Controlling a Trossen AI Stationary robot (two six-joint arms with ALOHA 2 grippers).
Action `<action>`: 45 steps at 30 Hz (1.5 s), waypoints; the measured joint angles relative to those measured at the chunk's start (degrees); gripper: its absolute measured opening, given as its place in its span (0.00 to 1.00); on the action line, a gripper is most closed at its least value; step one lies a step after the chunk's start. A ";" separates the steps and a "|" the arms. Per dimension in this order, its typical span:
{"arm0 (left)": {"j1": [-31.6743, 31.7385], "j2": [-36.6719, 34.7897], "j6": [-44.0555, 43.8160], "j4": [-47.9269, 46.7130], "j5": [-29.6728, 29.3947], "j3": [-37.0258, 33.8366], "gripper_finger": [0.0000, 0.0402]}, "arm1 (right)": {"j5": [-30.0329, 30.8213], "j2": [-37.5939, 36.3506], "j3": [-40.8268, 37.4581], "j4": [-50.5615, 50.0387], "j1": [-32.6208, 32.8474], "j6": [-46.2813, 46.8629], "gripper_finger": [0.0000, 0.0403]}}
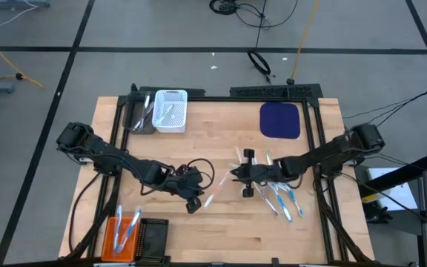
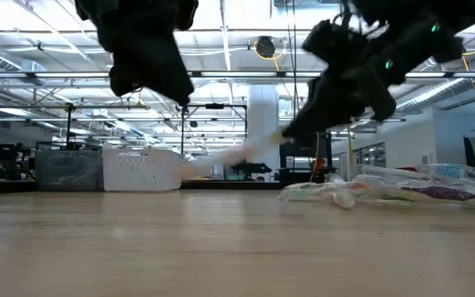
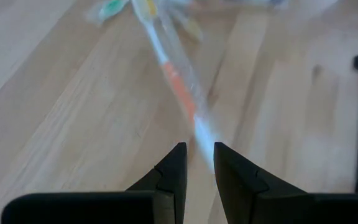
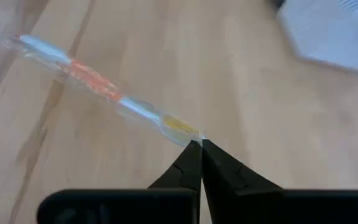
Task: Pick & Place Toothbrushes
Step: Put the orange toothbrush into the black bin
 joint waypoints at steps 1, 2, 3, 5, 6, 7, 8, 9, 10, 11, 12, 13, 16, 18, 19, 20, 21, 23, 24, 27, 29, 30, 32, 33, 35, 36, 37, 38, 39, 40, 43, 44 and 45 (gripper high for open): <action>0.01 0.00 0.01 1.26 0.00 0.00 0.20 | 1.27 -1.03 0.00 0.44 0.71 0.02 0.00; 0.02 0.00 0.00 2.57 0.00 0.00 0.20 | 2.79 -1.92 0.00 0.87 1.42 0.05 0.00; 0.02 0.00 0.01 3.80 0.00 0.00 0.20 | 4.73 -2.75 0.00 1.10 2.22 0.05 0.00; 0.02 0.00 0.30 6.44 -0.01 0.00 0.20 | 8.74 -3.98 0.00 1.62 3.78 -0.02 0.00; 0.02 0.00 0.46 7.50 -0.01 0.00 0.20 | 10.30 -4.48 0.00 1.72 4.48 -0.23 0.00; 0.02 0.00 0.64 8.42 -0.02 0.00 0.20 | 11.06 -5.01 0.00 1.70 5.15 -0.55 0.00; 0.02 0.00 0.63 9.19 0.00 0.00 0.20 | 11.07 -5.47 0.00 1.84 5.66 -1.22 0.00; 0.02 0.00 0.35 9.63 -0.01 0.00 0.20 | 11.30 -5.65 0.00 2.59 6.18 -1.92 0.00; 0.02 0.00 -0.23 9.81 0.00 0.00 0.20 | 12.02 -5.69 0.00 3.67 6.71 -2.49 0.00; 0.02 0.00 -0.86 9.96 -0.02 0.00 0.20 | 13.16 -5.67 0.00 4.49 7.27 -3.15 0.00; 0.04 0.00 -1.64 10.01 -0.02 0.00 0.20 | 14.38 -5.65 0.04 5.00 7.74 -3.91 0.00; 0.07 0.00 -1.97 9.98 -0.01 0.00 0.20 | 15.35 -5.64 0.33 5.01 8.10 -4.57 0.00; 0.05 0.00 -1.53 9.99 -0.02 0.00 0.20 | 15.62 -5.64 1.50 5.19 8.67 -5.05 0.00; 0.04 0.00 -1.11 10.04 -0.02 0.00 0.20 | 15.78 -5.64 2.09 5.16 9.05 -5.42 0.00; 0.04 0.00 -1.07 10.22 0.00 0.00 0.20 | 15.80 -5.64 2.20 5.13 9.23 -5.84 0.00; 0.04 0.00 -0.80 10.42 0.00 0.00 0.20 | 15.82 -5.64 2.30 5.11 9.26 -6.18 0.00; 0.04 0.00 -0.61 10.59 0.00 0.00 0.20 | 15.80 -5.64 2.36 5.10 9.28 -6.33 0.00; 0.07 0.00 0.09 11.00 0.01 0.00 0.21 | 15.84 -5.64 2.38 5.08 9.28 -6.38 0.00; 0.07 0.00 0.36 11.33 0.02 0.00 0.22 | 16.19 -5.64 2.38 5.13 9.26 -6.42 0.00; 0.28 -0.02 0.46 12.43 0.29 0.00 0.28 | 18.61 -5.64 2.38 5.07 9.26 -6.43 0.00; 0.56 -0.02 0.42 13.13 1.92 0.00 0.34 | 18.73 -5.62 2.38 5.20 9.26 -6.56 0.00; 0.65 -0.02 0.38 13.76 2.34 0.00 0.37 | 18.74 -5.62 2.38 5.35 9.29 -6.81 0.00; 0.90 -0.02 0.25 14.91 3.11 0.00 0.42 | 18.82 -5.62 2.38 5.97 9.54 -7.74 0.00; 0.92 -0.02 0.16 15.03 3.10 0.00 0.45 | 18.80 -5.62 2.38 6.37 9.58 -8.17 0.00; 1.17 -0.02 0.21 14.94 3.10 0.00 0.49 | 18.81 -5.62 2.39 7.16 9.81 -8.57 0.00; 1.23 -0.02 0.10 14.94 3.10 0.00 0.50 | 19.17 -5.62 2.40 7.62 9.98 -8.99 0.00; 1.25 -0.02 -0.17 14.95 3.08 0.00 0.51 | 20.33 -5.62 2.40 8.09 10.26 -9.49 0.00; 1.25 -0.02 -0.28 14.94 3.08 0.00 0.52 | 21.83 -5.62 2.41 8.45 10.59 -10.03 0.00; 1.25 -0.02 -0.30 14.94 3.08 0.00 0.53 | 23.22 -5.62 2.43 8.83 10.89 -10.62 0.00; 1.25 -0.02 -0.30 14.94 3.08 0.00 0.54 | 23.73 -5.62 2.43 9.08 11.10 -11.09 0.00; 1.25 -0.02 -0.46 14.97 2.38 0.00 0.53 | 24.07 -5.62 2.43 10.27 11.76 -12.18 0.00; 1.22 -0.02 -0.74 14.99 1.66 0.00 0.52 | 24.07 -5.62 2.43 10.92 11.94 -12.45 0.00; 1.22 -0.02 -0.97 15.01 1.16 0.00 0.51 | 24.07 -5.62 2.44 11.56 12.14 -12.74 0.00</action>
